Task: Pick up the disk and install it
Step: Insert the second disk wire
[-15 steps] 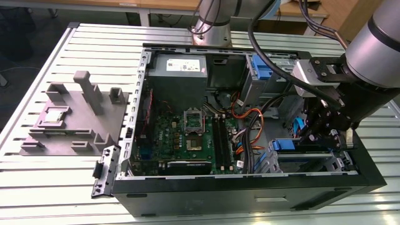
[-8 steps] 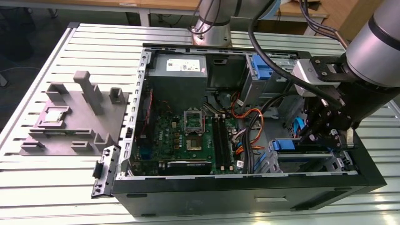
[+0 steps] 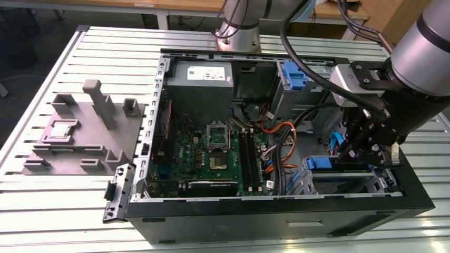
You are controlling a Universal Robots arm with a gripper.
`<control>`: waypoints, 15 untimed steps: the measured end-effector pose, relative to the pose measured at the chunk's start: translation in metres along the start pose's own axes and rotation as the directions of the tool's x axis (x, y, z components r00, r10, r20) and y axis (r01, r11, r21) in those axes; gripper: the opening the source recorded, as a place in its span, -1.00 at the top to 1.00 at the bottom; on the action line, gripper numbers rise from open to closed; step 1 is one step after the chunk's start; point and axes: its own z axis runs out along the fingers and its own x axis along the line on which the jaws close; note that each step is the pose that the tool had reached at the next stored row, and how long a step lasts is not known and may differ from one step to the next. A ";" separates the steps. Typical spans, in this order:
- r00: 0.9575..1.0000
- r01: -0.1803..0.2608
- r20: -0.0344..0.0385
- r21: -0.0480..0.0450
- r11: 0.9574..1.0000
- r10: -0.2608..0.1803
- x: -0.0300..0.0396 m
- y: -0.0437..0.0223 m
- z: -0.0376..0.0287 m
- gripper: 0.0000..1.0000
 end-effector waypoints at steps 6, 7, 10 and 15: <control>1.000 0.000 0.000 0.000 1.000 0.000 -0.0001 0.0000 -0.0004 0.68; 1.000 0.000 0.000 0.000 1.000 0.000 0.0000 0.0000 -0.0004 0.68; 1.000 0.000 0.000 0.000 1.000 0.000 0.0008 0.0000 0.0008 0.68; 1.000 0.000 0.000 0.000 1.000 0.000 0.0015 0.0000 0.0018 0.68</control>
